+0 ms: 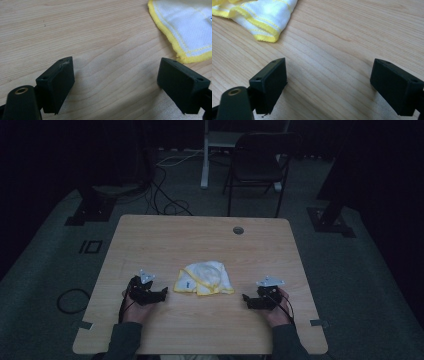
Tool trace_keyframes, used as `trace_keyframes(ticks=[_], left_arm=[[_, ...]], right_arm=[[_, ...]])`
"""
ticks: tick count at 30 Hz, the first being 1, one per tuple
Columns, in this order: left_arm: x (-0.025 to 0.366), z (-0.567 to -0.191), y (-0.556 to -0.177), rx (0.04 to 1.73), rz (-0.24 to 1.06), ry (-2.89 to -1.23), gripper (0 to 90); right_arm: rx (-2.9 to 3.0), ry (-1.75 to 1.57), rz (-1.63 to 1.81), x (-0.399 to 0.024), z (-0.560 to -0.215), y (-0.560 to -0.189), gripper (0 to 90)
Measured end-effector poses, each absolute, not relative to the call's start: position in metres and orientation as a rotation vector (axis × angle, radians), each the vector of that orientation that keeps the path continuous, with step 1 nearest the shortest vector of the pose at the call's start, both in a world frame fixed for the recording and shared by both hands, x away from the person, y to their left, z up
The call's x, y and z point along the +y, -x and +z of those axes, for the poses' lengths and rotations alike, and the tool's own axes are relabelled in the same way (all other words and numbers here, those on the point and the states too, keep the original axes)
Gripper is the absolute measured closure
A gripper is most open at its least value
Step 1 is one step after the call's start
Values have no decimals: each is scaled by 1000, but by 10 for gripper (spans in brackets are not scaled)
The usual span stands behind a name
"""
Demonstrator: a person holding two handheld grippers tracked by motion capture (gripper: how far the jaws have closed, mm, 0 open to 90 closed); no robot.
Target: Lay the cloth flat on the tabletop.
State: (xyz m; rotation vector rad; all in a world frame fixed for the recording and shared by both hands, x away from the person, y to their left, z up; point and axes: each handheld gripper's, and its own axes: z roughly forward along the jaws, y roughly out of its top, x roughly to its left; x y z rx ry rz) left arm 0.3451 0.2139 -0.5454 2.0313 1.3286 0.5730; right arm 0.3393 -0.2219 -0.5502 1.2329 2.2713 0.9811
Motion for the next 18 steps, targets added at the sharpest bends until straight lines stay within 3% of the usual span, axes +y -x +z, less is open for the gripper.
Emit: trace_keyframes(ticks=[7,18], left_arm=[[215,-545,-344,1328,575,-2029,156],[216,-544,-342,1319,583,-2022,246]], right_arm=[[2271,-1233,982,-222,-550,-339,138],[2269,-1249,973,-221,-549,-339,148]])
